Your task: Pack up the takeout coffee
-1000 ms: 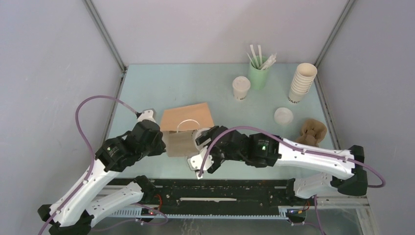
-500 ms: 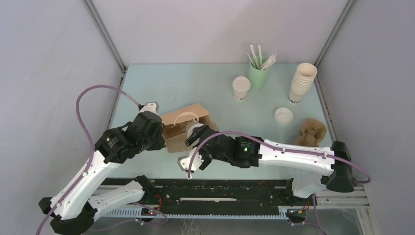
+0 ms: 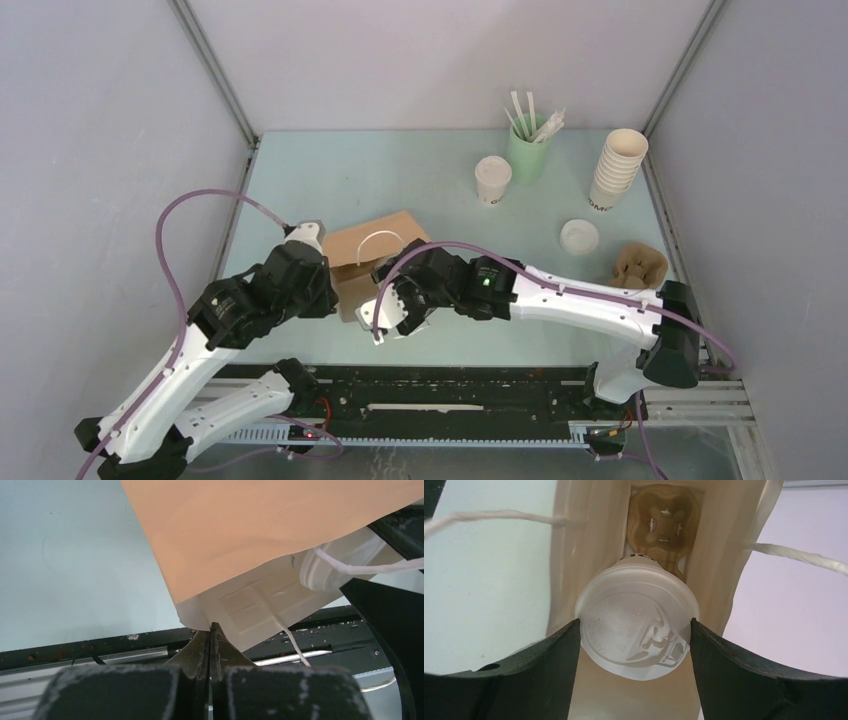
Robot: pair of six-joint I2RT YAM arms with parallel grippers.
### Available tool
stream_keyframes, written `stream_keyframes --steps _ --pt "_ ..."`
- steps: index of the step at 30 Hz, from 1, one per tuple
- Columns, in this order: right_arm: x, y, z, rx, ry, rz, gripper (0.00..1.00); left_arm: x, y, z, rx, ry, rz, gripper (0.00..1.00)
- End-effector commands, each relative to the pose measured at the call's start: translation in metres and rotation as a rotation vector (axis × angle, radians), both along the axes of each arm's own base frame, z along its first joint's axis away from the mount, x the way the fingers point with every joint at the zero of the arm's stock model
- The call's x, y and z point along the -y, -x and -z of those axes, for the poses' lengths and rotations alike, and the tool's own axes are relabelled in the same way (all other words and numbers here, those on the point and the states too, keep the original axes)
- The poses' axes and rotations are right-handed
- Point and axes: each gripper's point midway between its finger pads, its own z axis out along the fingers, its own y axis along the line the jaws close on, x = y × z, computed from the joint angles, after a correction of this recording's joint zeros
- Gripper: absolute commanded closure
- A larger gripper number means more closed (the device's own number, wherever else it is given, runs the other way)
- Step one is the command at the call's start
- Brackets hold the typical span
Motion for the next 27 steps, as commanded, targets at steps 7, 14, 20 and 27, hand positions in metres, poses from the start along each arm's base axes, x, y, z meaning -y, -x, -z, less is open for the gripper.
stream_keyframes --steps 7,14,20,27 --pt "-0.013 -0.045 -0.014 0.177 -0.089 0.100 0.58 0.007 0.004 0.009 0.007 0.030 0.062 1.00" --pt "-0.016 -0.053 -0.012 0.241 -0.112 0.099 0.56 0.011 0.001 -0.004 0.019 0.038 0.071 1.00" --pt "-0.015 -0.048 0.002 0.193 -0.097 0.051 0.55 0.013 0.001 -0.008 0.012 0.044 0.074 1.00" --pt "-0.017 -0.028 -0.008 0.160 -0.144 0.029 0.53 0.022 -0.001 -0.011 -0.019 0.050 0.087 1.00"
